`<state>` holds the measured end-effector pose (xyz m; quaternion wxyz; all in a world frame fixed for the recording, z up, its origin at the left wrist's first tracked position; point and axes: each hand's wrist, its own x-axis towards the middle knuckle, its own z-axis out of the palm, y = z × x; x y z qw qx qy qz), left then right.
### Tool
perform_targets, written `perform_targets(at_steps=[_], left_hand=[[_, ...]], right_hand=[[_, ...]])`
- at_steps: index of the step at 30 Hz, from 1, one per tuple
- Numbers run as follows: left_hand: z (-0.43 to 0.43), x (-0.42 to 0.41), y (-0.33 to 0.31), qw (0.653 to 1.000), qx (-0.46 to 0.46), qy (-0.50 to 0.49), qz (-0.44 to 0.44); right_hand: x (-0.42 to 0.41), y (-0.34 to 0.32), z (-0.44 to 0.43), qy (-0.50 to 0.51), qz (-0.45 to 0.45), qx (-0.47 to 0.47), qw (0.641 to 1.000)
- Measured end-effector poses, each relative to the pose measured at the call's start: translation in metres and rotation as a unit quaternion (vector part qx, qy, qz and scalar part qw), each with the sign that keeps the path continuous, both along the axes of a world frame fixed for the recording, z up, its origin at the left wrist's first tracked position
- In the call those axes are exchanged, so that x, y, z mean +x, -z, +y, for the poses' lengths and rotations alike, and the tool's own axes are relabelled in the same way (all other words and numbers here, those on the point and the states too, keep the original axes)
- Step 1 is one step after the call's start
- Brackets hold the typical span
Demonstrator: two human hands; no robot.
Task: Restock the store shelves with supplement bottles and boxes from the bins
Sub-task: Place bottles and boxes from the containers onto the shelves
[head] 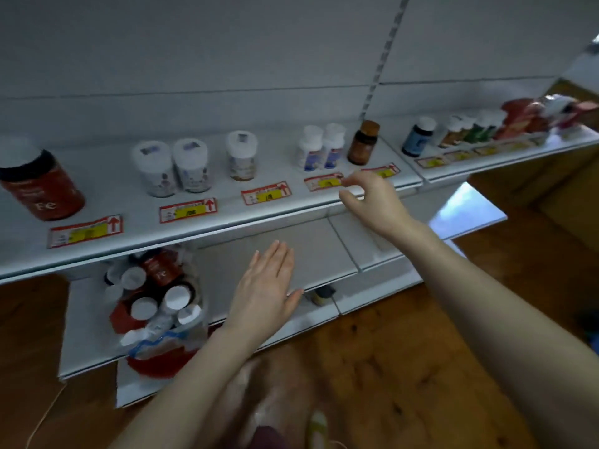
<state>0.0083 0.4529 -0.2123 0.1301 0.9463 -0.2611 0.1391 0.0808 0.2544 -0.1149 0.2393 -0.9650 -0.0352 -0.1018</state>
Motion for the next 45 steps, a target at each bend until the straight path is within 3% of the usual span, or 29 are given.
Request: perform_targets(at_steps=[9,19,37,45], left_hand=[[-0.137,-0.003,0.009,0.995,0.012,0.096,-0.006],[-0.283,-0.006,0.036,0.995,0.041,0.087,0.022],[-0.424,0.133,0.097,0.987,0.052,0.044,0.149],[-0.47,0.179,0.128,0.98,0.077,-0.02,0.183]], right_hand=[[-0.056,0.003,-0.154,0.1,0.025,-0.035,0.994],[-0.056,0.052,-0.309,0.099,0.08,-0.046,0.991],[0.09,0.145,-0.434,0.062,0.183,-0.03,0.981],[0.15,0.191,-0.477,-0.019,0.241,-0.039,0.97]])
